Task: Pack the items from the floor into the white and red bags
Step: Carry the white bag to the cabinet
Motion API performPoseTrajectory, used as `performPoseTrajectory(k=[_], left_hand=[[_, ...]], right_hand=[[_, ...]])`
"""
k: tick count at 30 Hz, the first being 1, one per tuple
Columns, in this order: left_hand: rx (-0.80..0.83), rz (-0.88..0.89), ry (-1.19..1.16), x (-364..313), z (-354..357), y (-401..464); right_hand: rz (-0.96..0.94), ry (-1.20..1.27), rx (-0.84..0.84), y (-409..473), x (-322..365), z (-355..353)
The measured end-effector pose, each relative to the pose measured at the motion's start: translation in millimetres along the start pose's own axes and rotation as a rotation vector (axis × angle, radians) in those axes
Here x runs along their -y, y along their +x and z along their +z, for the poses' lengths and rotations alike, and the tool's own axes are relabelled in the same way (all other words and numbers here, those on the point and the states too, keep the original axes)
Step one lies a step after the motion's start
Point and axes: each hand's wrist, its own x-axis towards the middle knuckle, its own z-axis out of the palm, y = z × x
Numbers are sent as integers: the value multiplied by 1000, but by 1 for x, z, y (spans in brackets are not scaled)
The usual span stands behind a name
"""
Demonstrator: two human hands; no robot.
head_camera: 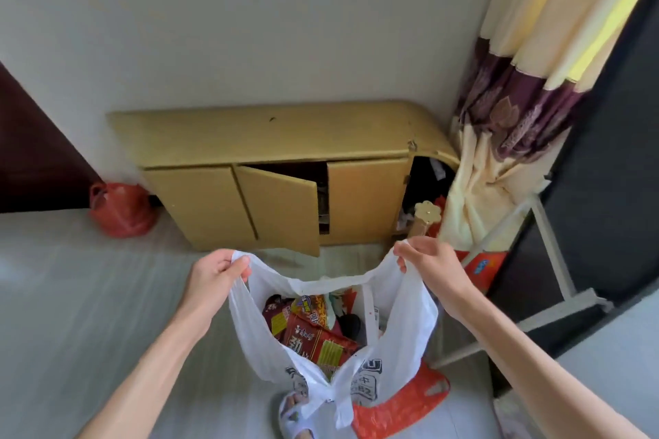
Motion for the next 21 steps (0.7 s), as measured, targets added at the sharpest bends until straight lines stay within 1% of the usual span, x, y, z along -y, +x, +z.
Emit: performPoseTrajectory(k=[3, 7, 9, 12, 15, 18, 21], left_hand=[[-79, 77, -39, -15, -43, 27], [-133, 162, -90, -34, -104, 81], [-134, 202, -103, -42, -136, 113], [-92, 257, -97, -59, -177, 160], [-82, 273, -81, -75, -219, 200], [-116, 299, -61, -87, -256, 238], [-197, 327, -92, -96, -282, 279]], right_hand=[[-114, 3, 23, 25, 57, 40], [-231, 15, 21, 71, 131, 96], [-226, 63, -13, 97, 164, 117], [-204, 137, -77, 136, 203, 148], [-169, 217, -114, 169, 242, 186], [-162, 264, -132, 198, 276, 216], [-186, 298, -109, 228, 312, 243]])
